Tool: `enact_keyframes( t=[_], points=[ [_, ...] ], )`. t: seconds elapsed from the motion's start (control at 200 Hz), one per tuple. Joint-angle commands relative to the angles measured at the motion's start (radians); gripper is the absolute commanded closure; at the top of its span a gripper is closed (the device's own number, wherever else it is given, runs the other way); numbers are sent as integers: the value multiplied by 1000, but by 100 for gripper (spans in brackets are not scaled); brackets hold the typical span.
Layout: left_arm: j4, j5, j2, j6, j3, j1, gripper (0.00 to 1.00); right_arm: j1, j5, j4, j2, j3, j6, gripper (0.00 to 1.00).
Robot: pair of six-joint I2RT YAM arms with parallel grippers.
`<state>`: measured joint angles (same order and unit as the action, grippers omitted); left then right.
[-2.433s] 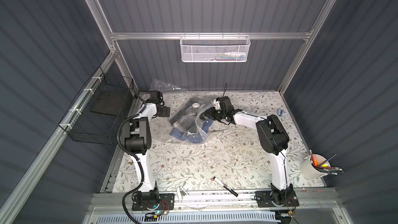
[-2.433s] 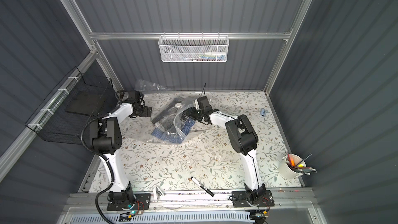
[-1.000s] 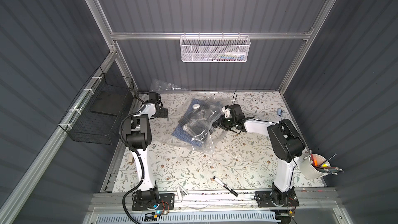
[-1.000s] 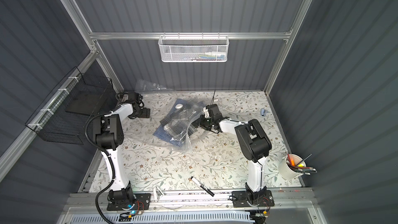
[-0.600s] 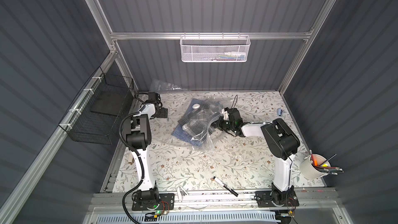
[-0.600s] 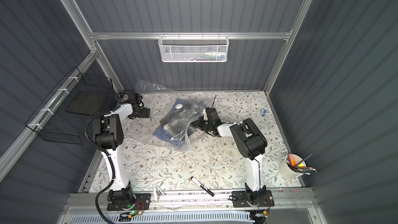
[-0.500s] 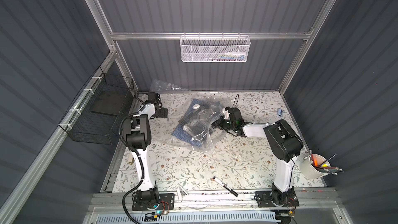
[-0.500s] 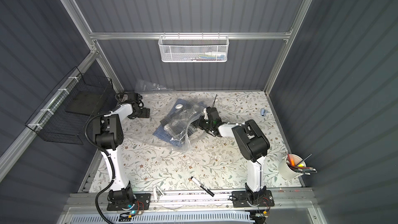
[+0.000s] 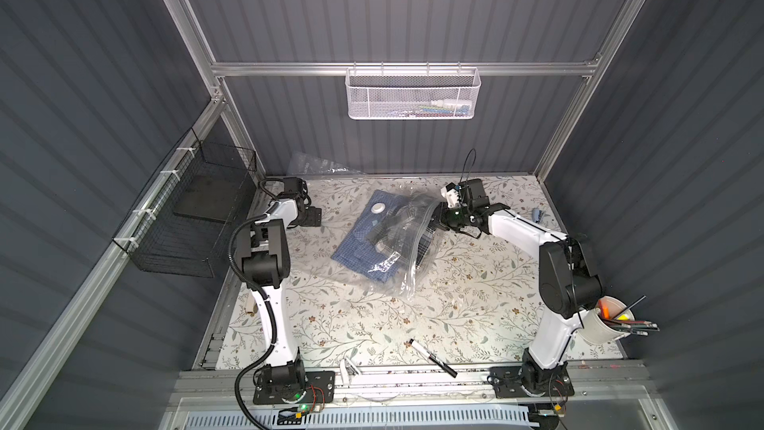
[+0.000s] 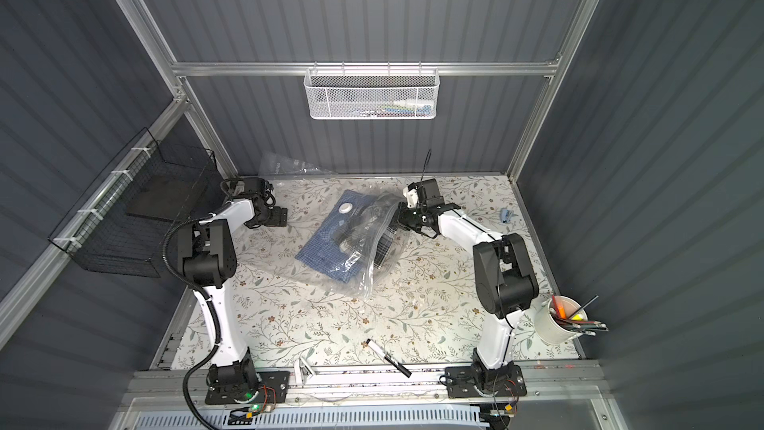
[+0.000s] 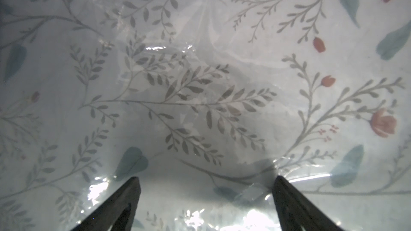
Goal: Take the shirt out of the vacuum bag
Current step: Take out the shirt from the vacuum bag.
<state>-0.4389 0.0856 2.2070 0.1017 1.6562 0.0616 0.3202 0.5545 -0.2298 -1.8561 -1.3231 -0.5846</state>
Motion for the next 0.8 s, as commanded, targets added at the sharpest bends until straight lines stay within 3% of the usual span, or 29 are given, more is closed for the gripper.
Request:
enact_keyframes(
  t=[0.0,0.37,0.795],
  points=[
    [-45,10,51,3,-15,14,6,-25,62,-191,37,14,127,100],
    [-47,3,57,0,-6,18,6,-187,58,-237,159,258,203,99],
    [-49,-9,63,-7,7,27,6,-403,-102,-428,129,214,385,97]
  ],
)
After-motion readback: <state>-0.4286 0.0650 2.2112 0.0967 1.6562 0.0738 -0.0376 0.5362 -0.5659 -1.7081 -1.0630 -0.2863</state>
